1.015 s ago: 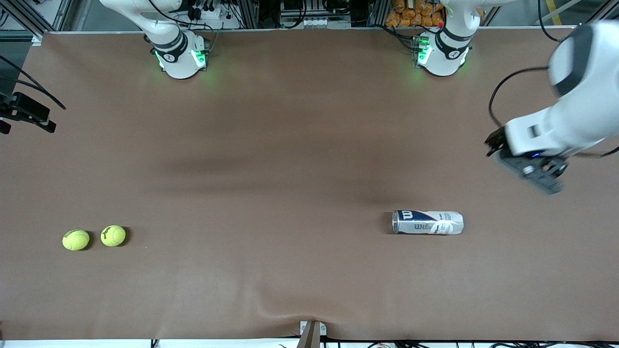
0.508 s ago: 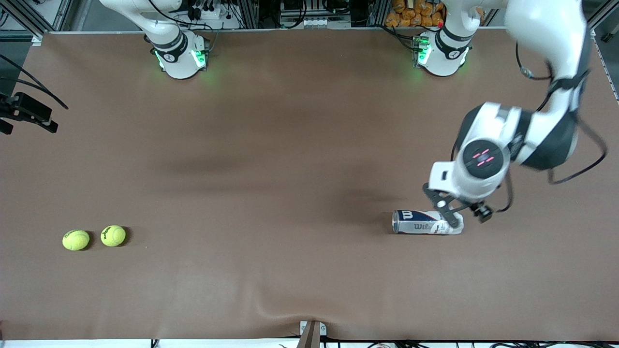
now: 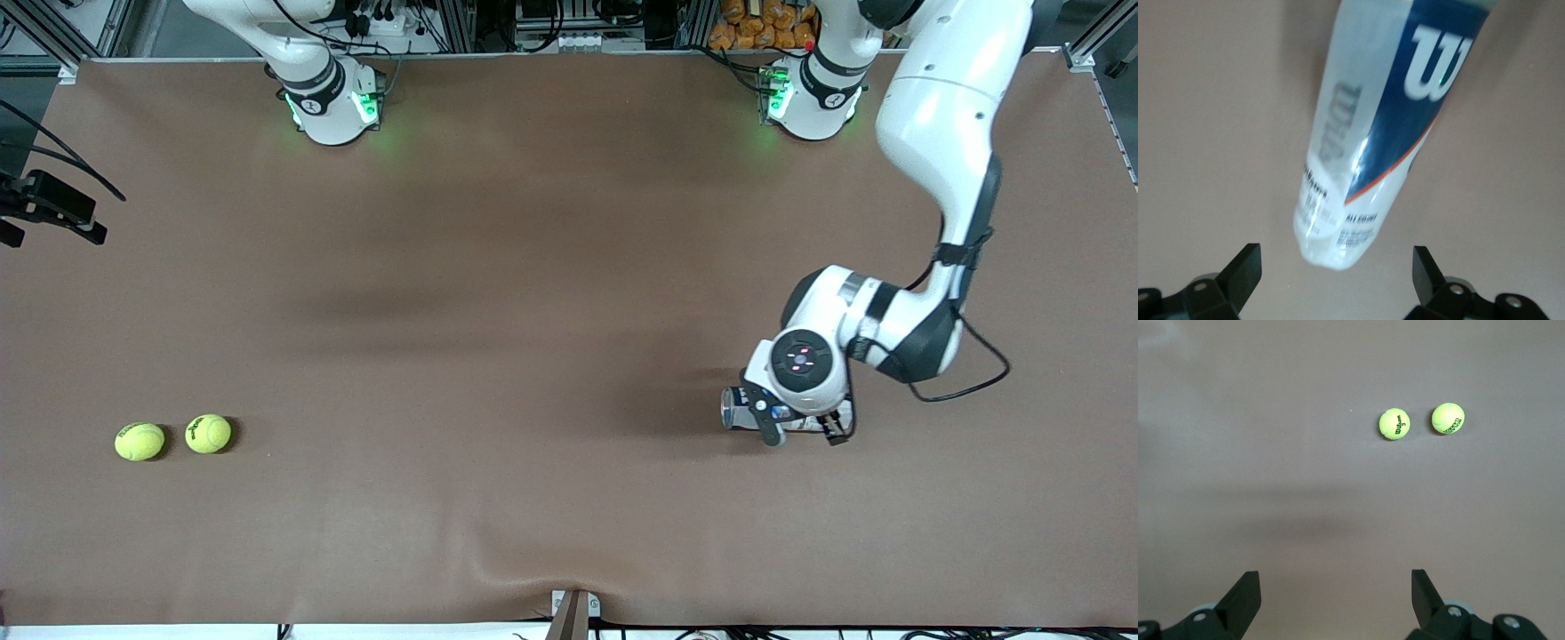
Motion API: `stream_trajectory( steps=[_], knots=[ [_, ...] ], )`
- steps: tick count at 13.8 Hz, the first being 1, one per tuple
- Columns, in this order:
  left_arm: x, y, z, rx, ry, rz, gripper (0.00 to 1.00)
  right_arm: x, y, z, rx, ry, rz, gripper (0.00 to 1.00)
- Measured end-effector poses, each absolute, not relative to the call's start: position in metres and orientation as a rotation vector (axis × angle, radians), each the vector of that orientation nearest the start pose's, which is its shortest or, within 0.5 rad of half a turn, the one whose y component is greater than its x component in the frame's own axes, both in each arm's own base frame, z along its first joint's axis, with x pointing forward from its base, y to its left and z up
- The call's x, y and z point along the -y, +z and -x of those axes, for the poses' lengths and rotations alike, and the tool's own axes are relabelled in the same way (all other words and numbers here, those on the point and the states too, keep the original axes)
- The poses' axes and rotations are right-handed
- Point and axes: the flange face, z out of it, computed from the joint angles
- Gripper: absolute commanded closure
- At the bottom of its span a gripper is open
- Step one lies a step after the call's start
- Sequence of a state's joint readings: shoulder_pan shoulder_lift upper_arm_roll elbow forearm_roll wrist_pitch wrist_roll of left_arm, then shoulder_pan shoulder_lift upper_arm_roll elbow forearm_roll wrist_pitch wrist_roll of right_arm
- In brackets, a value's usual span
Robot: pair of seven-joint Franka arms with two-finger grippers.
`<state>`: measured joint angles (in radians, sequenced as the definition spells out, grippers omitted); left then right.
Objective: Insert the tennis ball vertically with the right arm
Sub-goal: 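Lower the left gripper and close it around the can's body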
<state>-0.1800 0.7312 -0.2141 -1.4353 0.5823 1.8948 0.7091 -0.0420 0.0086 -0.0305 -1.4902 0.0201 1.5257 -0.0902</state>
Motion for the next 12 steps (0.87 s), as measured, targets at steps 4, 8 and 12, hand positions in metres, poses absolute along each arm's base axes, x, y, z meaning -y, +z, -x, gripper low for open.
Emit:
stream_trajectory(
  steps=[4,8,12],
  knots=[
    [0.226,0.234,-0.663,-1.753,0.449,2.076,0.00,0.038,0.654,-0.552,0.029,-0.045,3.124,0.00],
    [0.241,0.204,-0.655,-1.787,0.494,1.996,0.00,0.056,0.655,-0.558,-0.021,-0.129,3.127,0.00],
    [0.240,0.193,-0.657,-1.781,0.493,1.950,0.00,0.052,0.634,-0.579,-0.008,-0.170,3.126,0.00]
  ],
)
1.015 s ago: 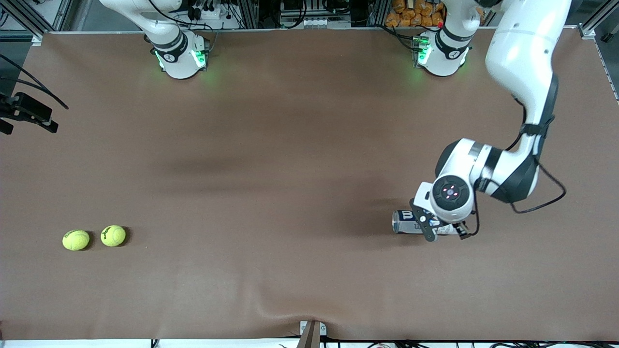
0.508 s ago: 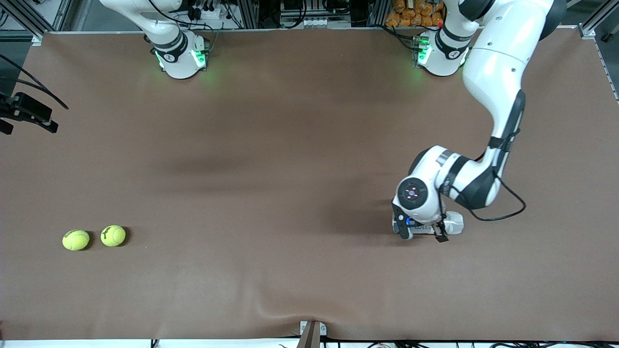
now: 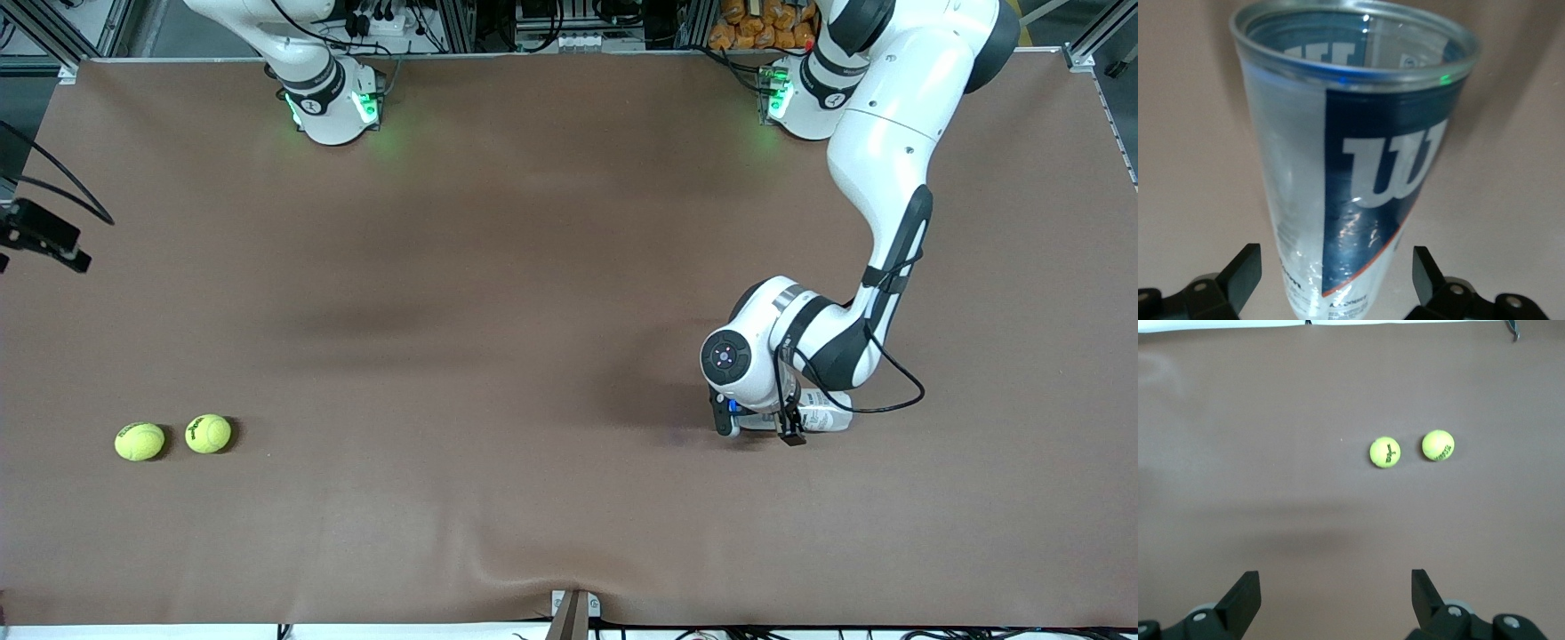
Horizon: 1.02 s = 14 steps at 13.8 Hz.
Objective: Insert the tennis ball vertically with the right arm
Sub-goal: 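Lower the left gripper and close it around the can's body, then lift the can with the left gripper while the right gripper grasps a ball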
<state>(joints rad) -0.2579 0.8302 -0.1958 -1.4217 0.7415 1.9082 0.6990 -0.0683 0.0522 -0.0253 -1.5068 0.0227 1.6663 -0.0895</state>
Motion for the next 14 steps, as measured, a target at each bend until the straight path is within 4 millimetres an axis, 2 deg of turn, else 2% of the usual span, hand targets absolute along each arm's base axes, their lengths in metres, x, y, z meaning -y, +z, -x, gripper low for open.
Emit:
stream_trajectory(
  steps=[3,6,8,11,14],
  knots=[
    [0.241,0.182,-0.658,-1.783,0.478,1.931,0.00,0.054,0.603,-0.601,-0.010,-0.157,3.127,0.00],
    [0.243,0.176,-0.658,-1.793,0.470,1.930,0.00,0.062,0.584,-0.615,-0.030,-0.174,3.130,0.00],
    [0.244,0.174,-0.658,-1.801,0.456,1.930,0.00,0.064,0.556,-0.629,-0.032,-0.148,3.132,0.00],
    [0.246,0.170,-0.659,-1.812,0.435,1.930,0.00,0.066,0.500,-0.653,-0.034,-0.096,3.135,0.00],
    [0.246,0.170,-0.659,-1.814,0.429,1.930,0.05,0.078,0.417,-0.679,-0.042,-0.056,3.140,0.00]
  ],
)
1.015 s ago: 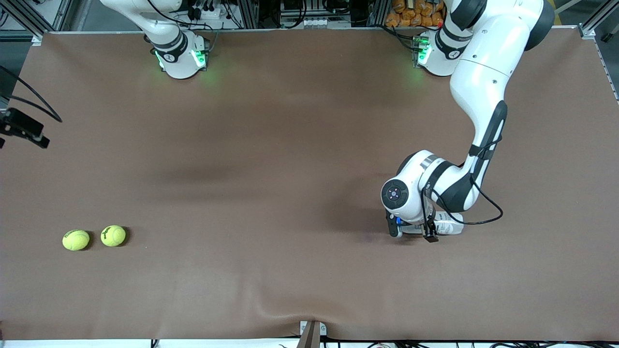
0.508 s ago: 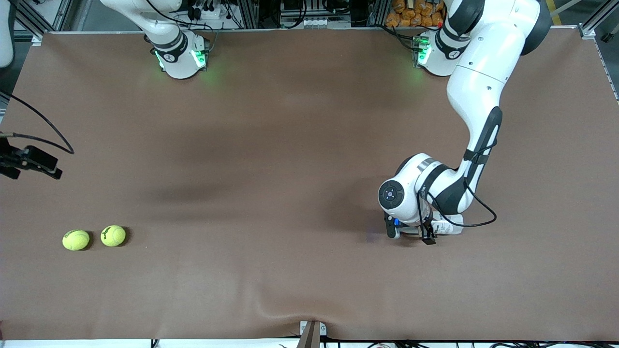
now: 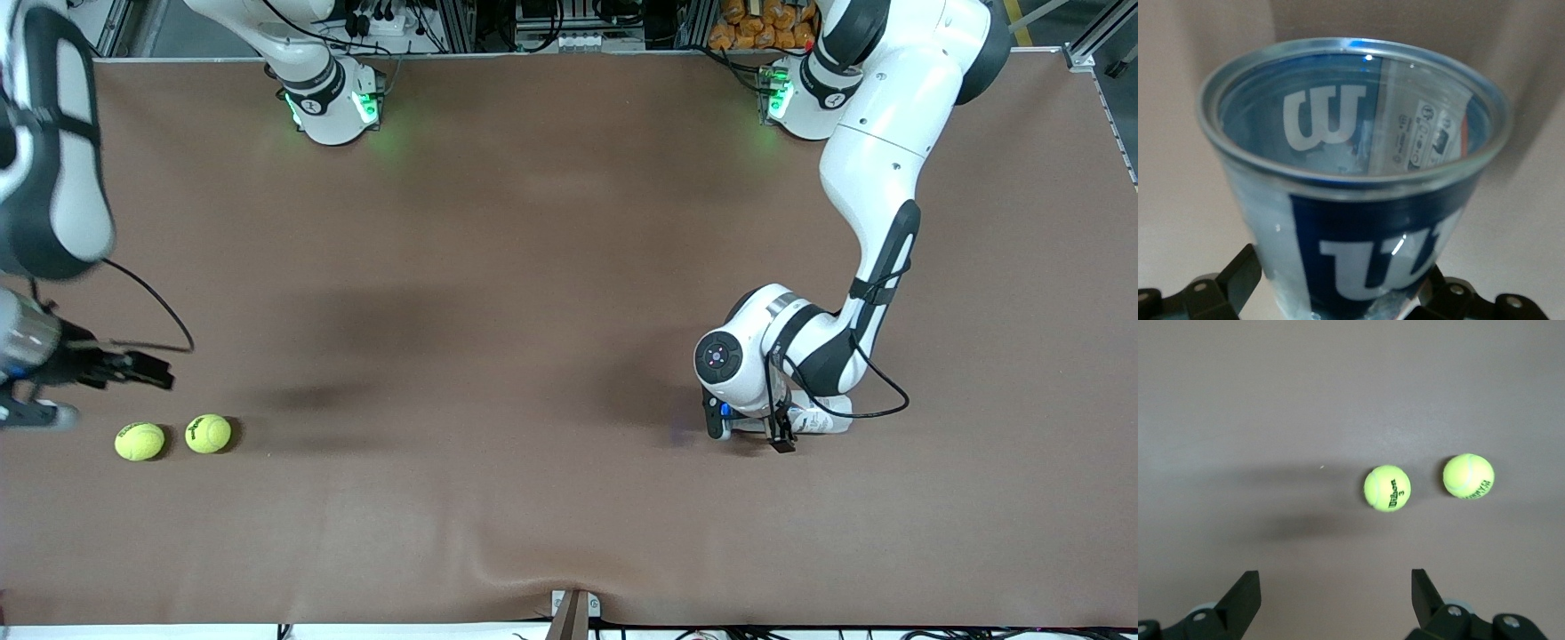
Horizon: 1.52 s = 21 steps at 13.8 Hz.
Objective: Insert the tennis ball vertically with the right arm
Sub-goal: 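Lift the can with the left gripper while the right gripper grasps a ball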
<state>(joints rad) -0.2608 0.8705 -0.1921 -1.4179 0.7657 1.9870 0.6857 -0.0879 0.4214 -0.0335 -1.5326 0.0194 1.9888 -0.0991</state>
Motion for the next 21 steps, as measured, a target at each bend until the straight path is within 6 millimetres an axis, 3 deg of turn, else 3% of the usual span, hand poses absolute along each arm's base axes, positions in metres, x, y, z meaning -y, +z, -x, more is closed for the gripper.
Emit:
stream_trajectory(
  steps=[4,6,8,12,16,17,18,19,21],
  knots=[
    [0.246,0.171,-0.661,-1.810,0.426,1.932,0.18,0.125,0.299,-0.692,0.007,-0.099,3.156,0.00],
    [0.245,0.171,-0.661,-1.809,0.426,1.932,0.25,0.131,0.262,-0.688,0.011,-0.147,3.164,0.00],
    [0.245,0.172,-0.662,-1.808,0.423,1.933,0.29,0.128,0.242,-0.684,0.016,-0.186,3.165,0.00],
    [0.247,0.176,-0.665,-1.818,0.403,1.926,0.37,0.127,0.229,-0.685,0.018,-0.241,3.168,0.00],
    [0.261,0.201,-0.672,-1.849,0.337,1.904,0.38,0.127,0.192,-0.683,0.019,-0.273,3.172,0.00],
    [0.269,0.211,-0.671,-1.857,0.311,1.903,0.40,0.127,0.182,-0.681,0.019,-0.261,3.172,0.47],
    [0.279,0.221,-0.669,-1.870,0.282,1.901,0.40,0.127,0.175,-0.679,0.020,-0.247,3.172,0.81],
    [0.291,0.233,-0.666,-1.883,0.252,1.905,0.40,0.126,0.171,-0.678,0.021,-0.238,3.171,1.00],
    [0.310,0.251,-0.659,-1.886,0.197,1.969,0.40,0.122,0.173,-0.680,0.029,-0.239,3.168,1.00]
  ],
)
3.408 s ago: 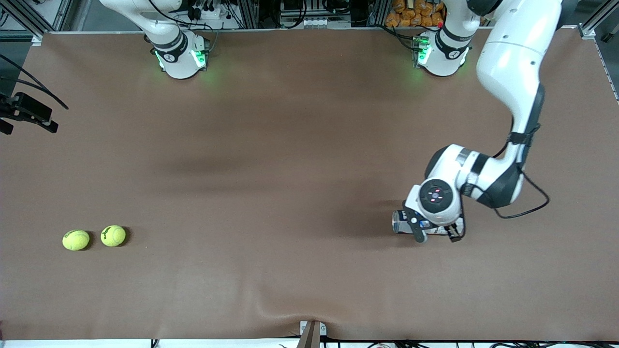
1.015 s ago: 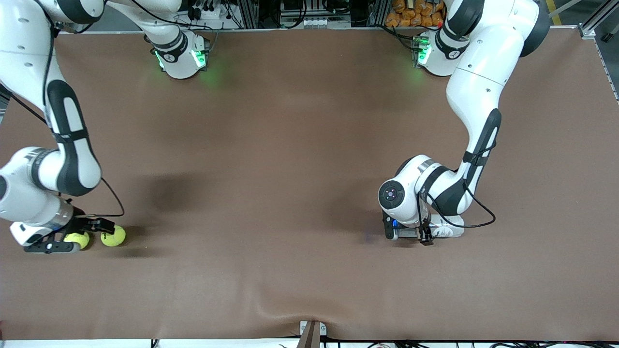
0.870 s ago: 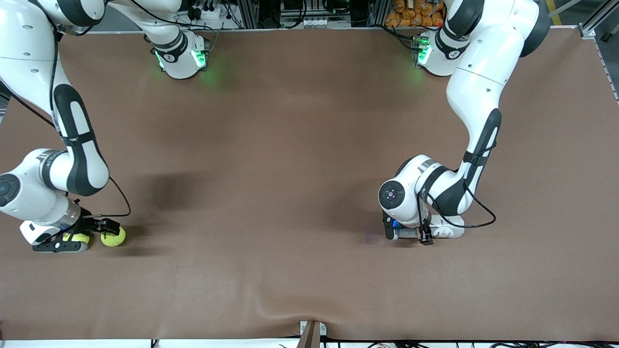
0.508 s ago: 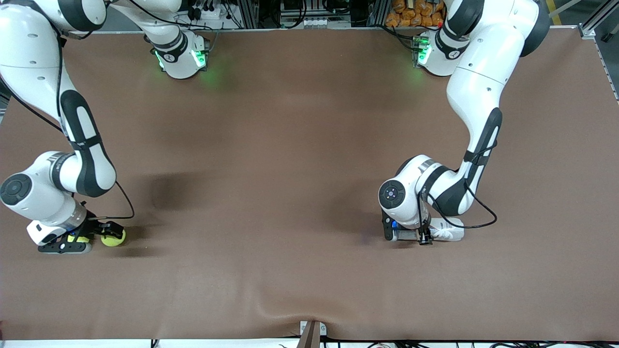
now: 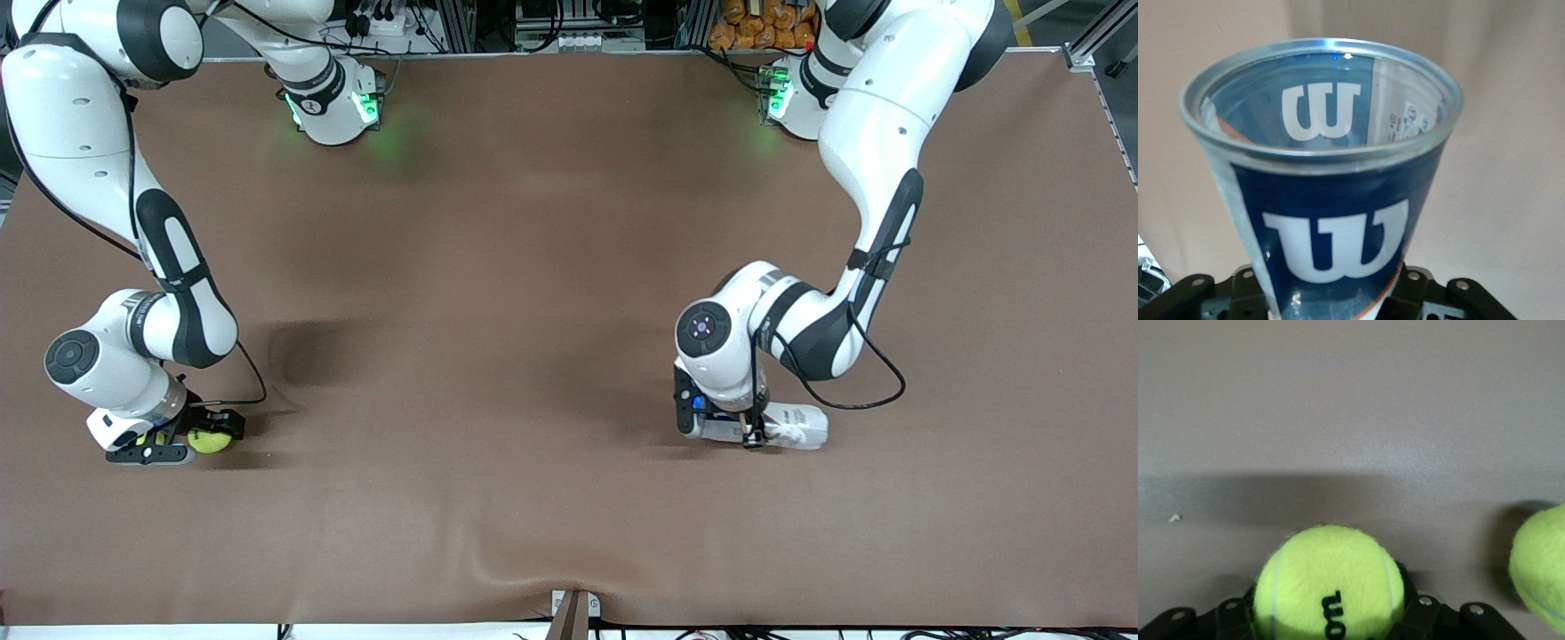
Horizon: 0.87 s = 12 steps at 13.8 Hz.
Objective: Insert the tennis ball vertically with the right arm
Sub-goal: 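Lift the can with the left gripper while the right gripper grasps a ball, then hold the can upright while the right gripper carries the ball over it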
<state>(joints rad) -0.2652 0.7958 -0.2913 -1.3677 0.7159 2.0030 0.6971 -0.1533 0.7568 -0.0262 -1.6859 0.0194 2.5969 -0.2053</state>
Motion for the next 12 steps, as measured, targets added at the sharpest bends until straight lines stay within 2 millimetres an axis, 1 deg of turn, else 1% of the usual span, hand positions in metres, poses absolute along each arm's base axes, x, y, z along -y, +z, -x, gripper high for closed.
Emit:
stream_trajectory(
  steps=[1,2,3,5,7,9,12],
  knots=[
    [0.318,0.258,-0.656,-1.883,0.172,2.014,0.40,0.119,0.181,-0.682,0.035,-0.229,3.165,1.00],
    [0.328,0.266,-0.653,-1.884,0.140,2.071,0.40,0.117,0.197,-0.683,0.038,-0.186,3.161,1.00],
    [0.337,0.274,-0.651,-1.889,0.111,2.128,0.41,0.116,0.221,-0.683,0.038,-0.142,3.155,1.00],
    [0.354,0.285,-0.647,-1.877,0.047,2.275,0.41,0.115,0.283,-0.680,0.038,-0.089,3.146,1.00],
    [0.365,0.293,-0.647,-1.851,-0.052,2.437,0.41,0.109,0.349,-0.668,0.037,-0.040,3.135,1.00],
    [0.376,0.303,-0.649,-1.833,-0.182,2.569,0.41,0.089,0.415,-0.651,0.011,-0.002,3.126,1.00],
    [0.397,0.321,-0.650,-1.802,-0.395,2.724,0.42,0.055,0.506,-0.615,0.007,0.002,3.122,1.00]
  ],
)
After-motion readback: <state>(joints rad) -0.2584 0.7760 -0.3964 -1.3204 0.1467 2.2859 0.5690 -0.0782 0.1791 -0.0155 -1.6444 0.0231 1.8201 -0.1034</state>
